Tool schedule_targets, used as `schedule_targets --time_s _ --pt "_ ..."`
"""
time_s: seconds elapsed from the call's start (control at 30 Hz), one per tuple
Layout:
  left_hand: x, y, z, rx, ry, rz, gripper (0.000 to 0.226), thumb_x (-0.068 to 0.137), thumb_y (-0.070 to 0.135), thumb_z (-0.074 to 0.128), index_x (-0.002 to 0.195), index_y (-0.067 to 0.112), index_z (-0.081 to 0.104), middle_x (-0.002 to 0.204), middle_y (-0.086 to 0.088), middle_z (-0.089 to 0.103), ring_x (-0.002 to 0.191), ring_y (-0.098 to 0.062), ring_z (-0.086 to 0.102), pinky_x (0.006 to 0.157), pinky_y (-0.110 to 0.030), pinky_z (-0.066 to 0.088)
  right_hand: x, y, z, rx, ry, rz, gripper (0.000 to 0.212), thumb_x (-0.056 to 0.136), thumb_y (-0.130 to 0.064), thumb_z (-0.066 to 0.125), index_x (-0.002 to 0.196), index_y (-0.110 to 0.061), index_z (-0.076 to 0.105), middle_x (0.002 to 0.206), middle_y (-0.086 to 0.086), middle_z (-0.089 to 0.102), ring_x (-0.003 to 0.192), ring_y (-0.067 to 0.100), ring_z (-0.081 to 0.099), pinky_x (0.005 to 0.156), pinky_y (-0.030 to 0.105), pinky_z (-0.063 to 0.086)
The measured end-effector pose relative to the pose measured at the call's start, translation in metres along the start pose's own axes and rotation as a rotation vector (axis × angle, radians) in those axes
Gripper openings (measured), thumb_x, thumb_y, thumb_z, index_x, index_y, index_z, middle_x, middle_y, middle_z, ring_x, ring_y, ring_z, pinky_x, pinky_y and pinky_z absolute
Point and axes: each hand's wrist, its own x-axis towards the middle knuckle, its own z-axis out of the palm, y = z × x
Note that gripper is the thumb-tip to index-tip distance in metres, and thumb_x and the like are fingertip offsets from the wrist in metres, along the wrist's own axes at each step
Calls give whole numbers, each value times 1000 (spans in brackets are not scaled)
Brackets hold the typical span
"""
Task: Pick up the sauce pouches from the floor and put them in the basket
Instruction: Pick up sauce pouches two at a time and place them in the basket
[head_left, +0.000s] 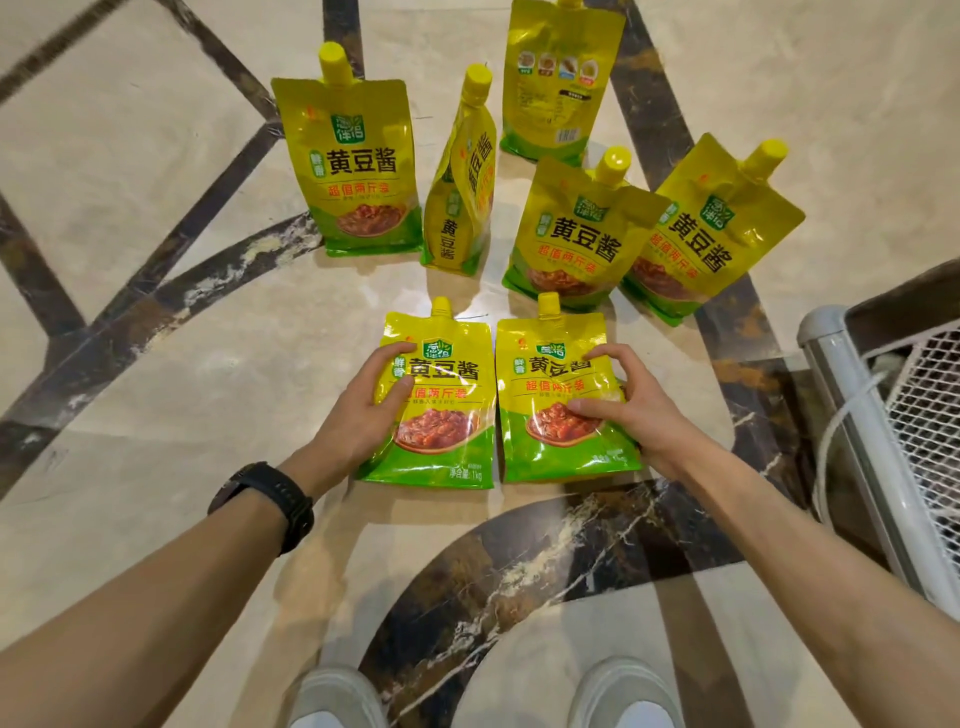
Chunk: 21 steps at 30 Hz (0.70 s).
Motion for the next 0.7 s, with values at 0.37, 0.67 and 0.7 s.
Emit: schedule_targets --time_s 0.37,0.67,0.7 --pt "-1 12 5 -86 39 -65 35 108 16 36 141 21 47 129 0 57 90 6 67 72 -15 56 -6 12 5 220 -21 122 29 92 -1 60 112 -21 58 114 14 69 85 26 73 63 36 61" --pt "-5 7 -5 -43 -185 -15 71 87 18 74 142 50 43 153 6 43 132 -20 52 109 -45 46 -12 13 4 192 -64 130 62 66 -3 79 120 -23 56 113 12 72 93 30 72 64 41 62" --pt "-5 8 -6 -54 -201 -21 68 83 22 78 137 51 48 152 6 45 133 -22 51 109 -47 45 -12 14 2 211 -67 144 60 67 -3 78 119 -23 57 115 13 72 93 30 72 67 45 62"
